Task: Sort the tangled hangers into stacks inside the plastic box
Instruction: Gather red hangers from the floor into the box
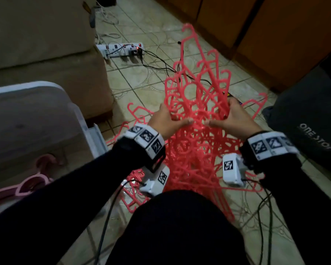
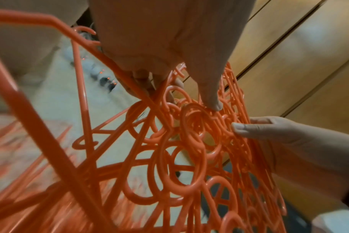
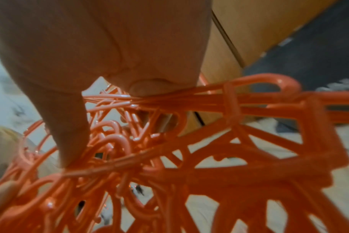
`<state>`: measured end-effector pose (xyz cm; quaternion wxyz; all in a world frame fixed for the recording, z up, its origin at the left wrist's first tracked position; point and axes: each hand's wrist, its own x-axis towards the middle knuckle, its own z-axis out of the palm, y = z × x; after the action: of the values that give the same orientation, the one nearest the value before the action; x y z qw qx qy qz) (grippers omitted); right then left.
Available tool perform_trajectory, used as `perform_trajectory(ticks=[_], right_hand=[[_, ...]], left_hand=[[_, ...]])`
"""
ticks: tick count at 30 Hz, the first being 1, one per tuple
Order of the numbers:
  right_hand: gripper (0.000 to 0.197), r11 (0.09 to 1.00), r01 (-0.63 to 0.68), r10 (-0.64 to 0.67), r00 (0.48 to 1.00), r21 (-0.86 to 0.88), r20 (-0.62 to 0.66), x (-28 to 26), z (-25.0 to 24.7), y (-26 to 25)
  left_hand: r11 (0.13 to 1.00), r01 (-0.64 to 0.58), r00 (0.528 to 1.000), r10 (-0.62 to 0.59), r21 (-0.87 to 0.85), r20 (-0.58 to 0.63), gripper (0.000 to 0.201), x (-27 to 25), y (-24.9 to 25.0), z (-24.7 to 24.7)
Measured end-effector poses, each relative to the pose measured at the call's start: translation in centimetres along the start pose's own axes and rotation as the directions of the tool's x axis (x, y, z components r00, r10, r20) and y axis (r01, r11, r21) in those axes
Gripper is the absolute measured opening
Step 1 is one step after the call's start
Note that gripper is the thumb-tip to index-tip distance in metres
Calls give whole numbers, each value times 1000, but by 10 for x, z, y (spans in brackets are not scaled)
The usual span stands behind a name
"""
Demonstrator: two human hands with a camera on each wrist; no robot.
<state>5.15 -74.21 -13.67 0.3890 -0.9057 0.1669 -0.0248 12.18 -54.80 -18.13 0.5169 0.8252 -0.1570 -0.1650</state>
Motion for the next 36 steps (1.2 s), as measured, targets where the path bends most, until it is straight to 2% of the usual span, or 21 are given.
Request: perform_trajectory(ticks=[6, 11, 15, 20, 22, 26, 30, 34, 36], right_hand=[[75, 986, 167, -168, 981, -21, -99, 8, -48, -98], [73, 954, 297, -293, 951, 29, -98, -3, -58, -188], [74, 917, 389, -381, 920, 89, -93, -13, -34, -249], [81, 864, 463, -464, 885, 199, -44, -28, 42, -307], [82, 831, 483, -499, 867, 275, -14, -38, 81, -323], [72, 816, 428, -501, 859, 389, 105, -65, 157, -342], [66, 830, 354, -481, 845, 431, 232, -85, 222, -334], [72, 850, 191, -399, 843, 491, 362, -93, 275, -319], [75, 876, 166, -369, 837, 453, 405, -95, 293, -310]], left_hand=[[983, -172, 985, 170, -58, -39, 68, 3, 76, -70], [958, -285, 951, 278, -34, -137, 62, -21, 120, -146], [949, -315, 919, 307, 10, -246, 58, -56, 127, -211], [933, -314, 886, 354, 174, -301, 51, -122, 104, -286], [930, -270, 882, 343, 249, -323, 47, -152, 85, -314], [948, -97, 884, 222, 303, -412, 63, -204, 39, -354], [915, 166, 852, 56, 369, -521, 77, -238, -16, -371], [879, 282, 829, -22, 384, -559, 66, -253, -58, -369], [853, 347, 832, -89, 389, -547, 65, -255, -79, -368]])
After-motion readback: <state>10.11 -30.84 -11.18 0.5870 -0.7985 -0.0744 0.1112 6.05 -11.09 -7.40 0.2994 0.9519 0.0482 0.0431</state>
